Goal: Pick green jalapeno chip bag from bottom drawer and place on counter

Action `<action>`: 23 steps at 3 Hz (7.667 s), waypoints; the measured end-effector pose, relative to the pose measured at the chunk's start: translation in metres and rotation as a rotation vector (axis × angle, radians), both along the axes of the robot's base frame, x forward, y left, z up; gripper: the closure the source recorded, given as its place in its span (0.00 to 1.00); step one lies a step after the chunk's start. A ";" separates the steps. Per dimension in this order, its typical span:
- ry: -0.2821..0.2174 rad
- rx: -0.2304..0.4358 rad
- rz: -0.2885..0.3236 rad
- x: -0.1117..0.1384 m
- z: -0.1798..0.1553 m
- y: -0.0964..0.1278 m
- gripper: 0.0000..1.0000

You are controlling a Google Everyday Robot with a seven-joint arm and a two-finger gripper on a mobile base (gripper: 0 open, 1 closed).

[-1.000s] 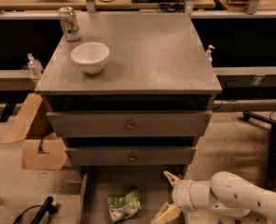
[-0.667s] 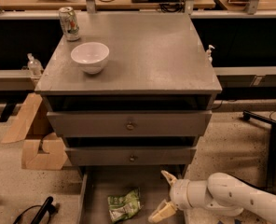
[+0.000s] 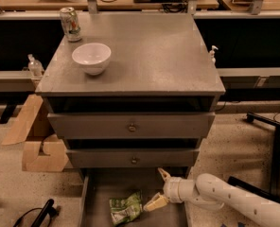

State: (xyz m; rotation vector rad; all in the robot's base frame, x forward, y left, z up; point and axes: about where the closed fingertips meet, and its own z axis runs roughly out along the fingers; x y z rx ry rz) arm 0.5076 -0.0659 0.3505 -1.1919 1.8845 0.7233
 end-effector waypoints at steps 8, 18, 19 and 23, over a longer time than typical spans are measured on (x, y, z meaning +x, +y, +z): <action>0.113 -0.290 0.121 -0.001 -0.188 0.087 0.00; 0.027 -0.393 0.207 -0.051 -0.034 0.032 1.00; 0.033 -0.352 0.199 -0.047 0.017 0.005 1.00; 0.030 -0.375 0.111 -0.042 0.200 -0.053 1.00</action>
Offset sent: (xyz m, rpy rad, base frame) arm -0.0043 -0.0075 -0.0982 -0.2154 0.0473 0.0383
